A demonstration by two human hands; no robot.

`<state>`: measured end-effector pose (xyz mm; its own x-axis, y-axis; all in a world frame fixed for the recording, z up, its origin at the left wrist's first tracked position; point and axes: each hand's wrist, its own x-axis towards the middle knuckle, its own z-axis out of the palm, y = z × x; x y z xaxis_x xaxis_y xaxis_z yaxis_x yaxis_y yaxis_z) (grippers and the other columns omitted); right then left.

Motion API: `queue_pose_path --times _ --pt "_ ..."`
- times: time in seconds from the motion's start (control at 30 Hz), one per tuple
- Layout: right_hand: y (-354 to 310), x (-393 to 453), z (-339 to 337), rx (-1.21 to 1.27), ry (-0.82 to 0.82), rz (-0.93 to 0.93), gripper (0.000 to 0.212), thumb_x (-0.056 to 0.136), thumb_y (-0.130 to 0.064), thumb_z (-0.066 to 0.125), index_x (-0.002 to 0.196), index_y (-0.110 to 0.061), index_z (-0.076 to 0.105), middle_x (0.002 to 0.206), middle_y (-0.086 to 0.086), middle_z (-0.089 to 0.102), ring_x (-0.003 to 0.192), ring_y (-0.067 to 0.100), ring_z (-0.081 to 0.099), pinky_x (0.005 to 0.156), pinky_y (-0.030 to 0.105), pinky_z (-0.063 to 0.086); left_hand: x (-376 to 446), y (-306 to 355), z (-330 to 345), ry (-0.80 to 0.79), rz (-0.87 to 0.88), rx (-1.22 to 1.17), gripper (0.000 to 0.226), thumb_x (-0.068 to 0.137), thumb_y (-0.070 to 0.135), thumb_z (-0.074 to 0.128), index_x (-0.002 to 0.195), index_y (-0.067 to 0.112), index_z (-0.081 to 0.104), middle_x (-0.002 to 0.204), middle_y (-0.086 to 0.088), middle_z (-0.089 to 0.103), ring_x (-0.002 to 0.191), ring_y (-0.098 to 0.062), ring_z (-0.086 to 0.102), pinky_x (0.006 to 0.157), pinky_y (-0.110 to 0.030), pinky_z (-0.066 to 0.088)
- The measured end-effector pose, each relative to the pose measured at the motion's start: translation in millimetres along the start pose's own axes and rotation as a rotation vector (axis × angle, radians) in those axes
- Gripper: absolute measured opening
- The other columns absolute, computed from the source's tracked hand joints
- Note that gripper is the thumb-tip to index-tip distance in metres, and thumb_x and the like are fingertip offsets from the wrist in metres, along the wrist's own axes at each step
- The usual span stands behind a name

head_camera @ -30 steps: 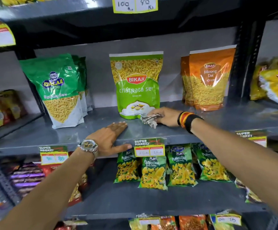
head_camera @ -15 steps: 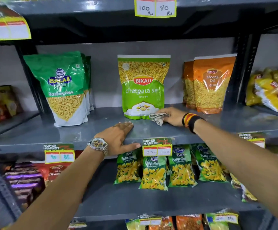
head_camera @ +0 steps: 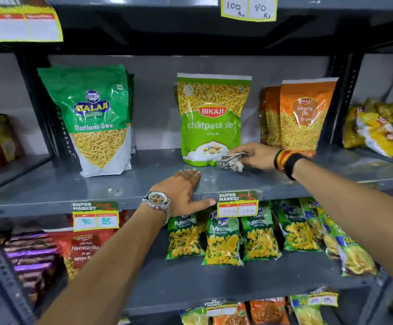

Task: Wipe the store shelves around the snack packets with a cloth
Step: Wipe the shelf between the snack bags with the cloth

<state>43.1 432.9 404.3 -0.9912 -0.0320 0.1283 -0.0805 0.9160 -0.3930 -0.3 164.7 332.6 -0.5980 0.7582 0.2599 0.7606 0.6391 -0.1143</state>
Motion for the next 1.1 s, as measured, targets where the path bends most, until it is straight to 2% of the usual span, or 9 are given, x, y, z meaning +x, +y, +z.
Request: queue_pose_path --times 0.3,0.4,0.5,0.57,0.67,0.73,0.87,0.93,1.1 --pt "-16.3 18.4 24.9 -0.004 -0.069 -0.013 0.044 0.096 -0.001 0.043 0.132 -0.022 0.055 0.140 0.010 0.055 0.109 0.018 0.058 0.085 0.020 0.037 -0.4 -0.9 0.5 -0.001 0.006 -0.007 0.102 0.089 0.080 0.036 0.157 0.005 0.026 0.164 -0.016 0.029 0.150 -0.030 0.029 0.122 -0.039 0.020" --pt "-19.8 -0.7 -7.7 -0.029 -0.180 0.004 0.047 0.095 0.000 0.042 0.131 -0.028 0.052 0.116 -0.009 0.064 0.086 -0.012 0.064 0.077 0.005 0.045 0.0 -1.6 -0.1 -0.007 0.007 0.005 0.103 0.089 0.081 0.033 0.157 0.005 0.026 0.164 -0.016 0.028 0.149 -0.031 0.029 0.121 -0.041 0.023" --pt "-7.0 -5.4 -21.7 -0.023 -0.017 0.076 0.047 0.095 -0.002 0.042 0.132 -0.029 0.053 0.127 0.009 0.065 0.084 0.024 0.069 0.074 0.023 0.057 -0.3 -1.6 -0.7 -0.018 0.008 0.006 0.103 0.089 0.081 0.033 0.157 0.004 0.025 0.164 -0.016 0.027 0.149 -0.031 0.029 0.122 -0.042 0.023" --pt "8.0 0.9 -9.3 0.003 0.044 0.133 0.044 0.096 -0.002 0.044 0.133 -0.022 0.054 0.124 0.017 0.066 0.071 0.022 0.060 0.052 0.013 0.048 -1.1 0.0 -2.3 -0.021 0.006 0.009 0.101 0.090 0.080 0.035 0.157 0.004 0.025 0.164 -0.016 0.027 0.150 -0.031 0.028 0.121 -0.040 0.022" --pt "13.2 2.0 17.5 0.086 0.041 0.086 0.037 0.097 -0.003 0.048 0.132 -0.013 0.054 0.125 0.005 0.061 0.113 0.019 0.058 0.081 0.007 0.046 -2.9 2.0 -5.6 -0.010 0.006 0.016 0.100 0.090 0.078 0.036 0.156 0.004 0.026 0.164 -0.016 0.028 0.149 -0.030 0.029 0.121 -0.038 0.022" --pt "4.4 -12.4 24.8 0.051 -0.018 -0.012 0.039 0.097 -0.010 0.051 0.134 -0.021 0.052 0.130 -0.004 0.058 0.120 0.015 0.055 0.102 0.024 0.044 -3.4 3.5 -6.7 -0.011 0.008 0.016 0.099 0.091 0.078 0.037 0.155 0.003 0.028 0.163 -0.016 0.030 0.148 -0.030 0.031 0.120 -0.038 0.023" --pt "-0.7 -50.3 -1.3 0.115 -0.251 -0.037 0.045 0.098 -0.013 0.050 0.138 -0.033 0.047 0.123 -0.012 0.060 0.092 0.012 0.056 0.083 0.024 0.044 -4.0 3.6 -5.9 -0.003 0.003 0.003 0.097 0.090 0.077 0.039 0.154 0.004 0.031 0.161 -0.015 0.034 0.147 -0.030 0.034 0.118 -0.038 0.027" --pt "9.9 -52.2 -14.7 0.128 -0.174 0.026 0.043 0.098 -0.013 0.049 0.133 -0.038 0.051 0.106 -0.005 0.068 0.076 0.020 0.052 0.068 0.031 0.045 -3.1 2.9 -5.3 -0.008 0.000 0.005 0.099 0.090 0.079 0.038 0.156 0.006 0.028 0.163 -0.014 0.030 0.149 -0.029 0.031 0.119 -0.038 0.025" --pt "30.3 -48.5 9.6 -0.010 0.068 0.067 0.035 0.097 -0.012 0.052 0.128 -0.027 0.057 0.129 0.003 0.063 0.120 0.023 0.058 0.105 0.043 0.044 -3.0 4.8 -7.5 -0.033 -0.008 0.007 0.099 0.090 0.078 0.038 0.158 0.007 0.023 0.165 -0.013 0.026 0.151 -0.028 0.027 0.121 -0.037 0.021"
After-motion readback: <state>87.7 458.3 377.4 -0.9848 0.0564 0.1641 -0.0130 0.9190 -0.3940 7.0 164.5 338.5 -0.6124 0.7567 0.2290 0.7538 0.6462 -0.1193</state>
